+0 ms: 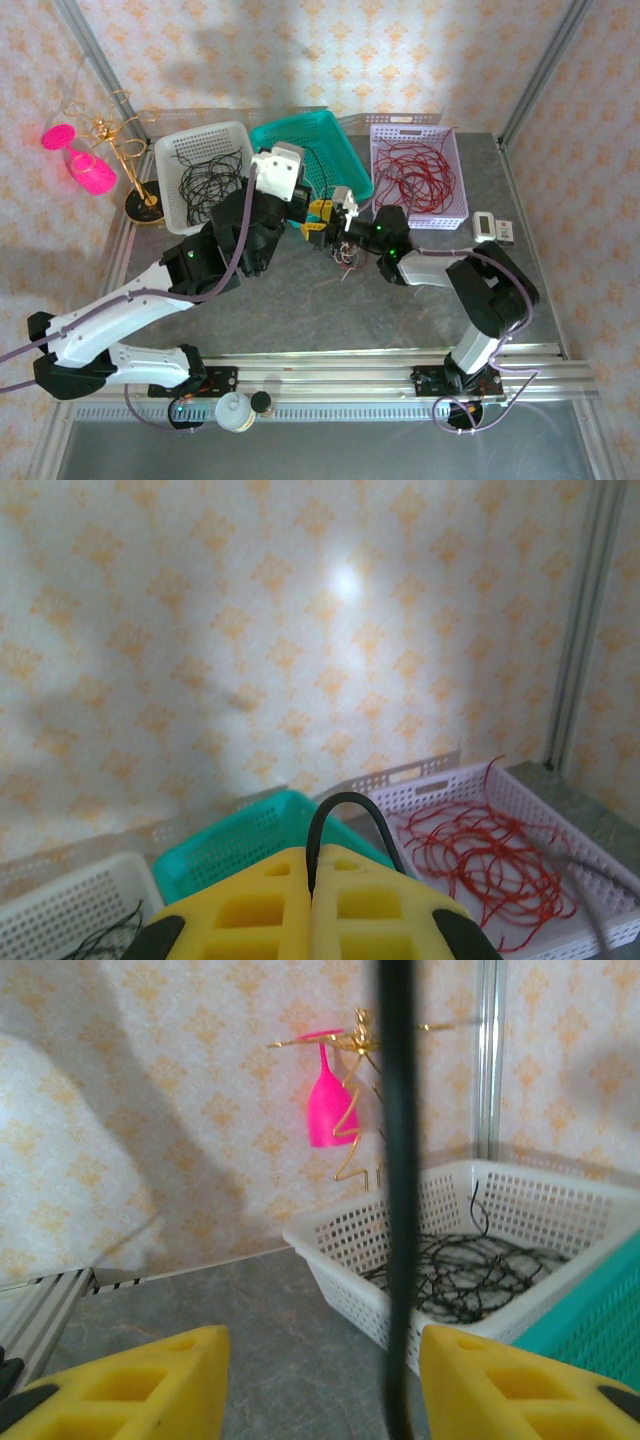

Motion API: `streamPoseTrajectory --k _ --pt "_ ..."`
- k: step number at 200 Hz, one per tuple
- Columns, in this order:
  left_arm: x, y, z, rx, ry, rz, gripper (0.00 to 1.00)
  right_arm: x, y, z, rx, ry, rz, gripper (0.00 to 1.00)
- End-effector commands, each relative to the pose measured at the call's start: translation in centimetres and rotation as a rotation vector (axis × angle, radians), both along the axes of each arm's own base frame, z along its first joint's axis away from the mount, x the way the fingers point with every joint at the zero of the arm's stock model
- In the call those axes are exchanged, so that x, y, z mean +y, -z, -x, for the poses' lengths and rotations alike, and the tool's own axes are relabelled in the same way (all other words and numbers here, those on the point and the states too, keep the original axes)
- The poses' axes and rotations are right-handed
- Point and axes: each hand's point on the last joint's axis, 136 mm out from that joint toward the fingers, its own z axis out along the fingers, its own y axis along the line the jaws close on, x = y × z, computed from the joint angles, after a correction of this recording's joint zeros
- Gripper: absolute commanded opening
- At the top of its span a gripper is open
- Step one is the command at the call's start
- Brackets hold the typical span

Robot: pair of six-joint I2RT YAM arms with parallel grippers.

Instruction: Untangle the cables

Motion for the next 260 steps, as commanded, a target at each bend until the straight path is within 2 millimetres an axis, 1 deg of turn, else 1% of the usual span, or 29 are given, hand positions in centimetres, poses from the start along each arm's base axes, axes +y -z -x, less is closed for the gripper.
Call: streamPoseTrajectory --k 1,24,37,54,72,84,102,121,135,150,174,194,209,236,251,260 --pt "-0.6 -3.8 0.9 -0.074 0.058 0.018 0.00 0.3 -1.9 -0.6 0.011 -0.005 -0.073 0.49" --pt "-2.3 -6.1 1.7 -0.119 0.116 0.042 0.00 0.6 -0.4 -0.4 0.134 -0.018 -0.080 0.45" --pt "-3.5 -7.4 2.3 -0.148 0.157 0.045 0.00 0.5 0.9 -0.4 0.206 0.008 -0.079 0.42" --pt "-4.2 -9.0 2.7 -0.172 0.173 0.072 0.00 0.4 2.9 -0.6 0.299 0.058 -0.057 0.38" --pt "-3.9 -10.2 2.6 -0.175 0.150 0.114 0.00 0.3 5.0 -0.1 0.379 0.091 -0.009 0.37" --pt "-3.8 -10.1 2.4 -0.172 0.133 0.117 0.00 0.1 6.3 0.2 0.428 0.123 0.027 0.37" --pt "-3.4 -10.4 1.9 -0.191 0.078 0.082 0.00 -1.3 9.2 -0.1 0.515 0.234 0.104 0.43" --pt "-2.3 -11.1 0.4 -0.192 -0.062 0.040 0.00 -2.8 12.1 -0.3 0.562 0.327 0.205 0.43" --pt "-1.4 -11.9 -0.9 -0.180 -0.134 0.046 0.00 -3.7 13.5 0.0 0.572 0.360 0.269 0.42" --pt "-0.2 -13.1 -2.1 -0.177 -0.180 0.080 0.00 -4.9 14.2 0.3 0.561 0.401 0.309 0.42" --pt "1.3 -15.5 -3.5 -0.212 -0.238 0.109 0.00 -6.8 15.2 -0.3 0.572 0.518 0.337 0.43" --pt "2.3 -17.2 -4.2 -0.251 -0.291 0.116 0.00 -7.2 16.5 -0.2 0.620 0.542 0.347 0.45" --pt "3.7 -18.2 -4.7 -0.278 -0.346 0.131 0.00 -7.3 17.9 -0.1 0.668 0.549 0.358 0.46" --pt "5.2 -18.7 -6.4 -0.299 -0.375 0.141 0.00 -8.2 19.8 0.0 0.723 0.604 0.387 0.46" --pt "5.8 -18.5 -7.4 -0.302 -0.387 0.147 0.00 -9.1 19.9 0.0 0.725 0.651 0.386 0.47" --pt "6.3 -18.5 -7.8 -0.306 -0.396 0.153 0.00 -9.7 19.5 0.1 0.715 0.671 0.368 0.47"
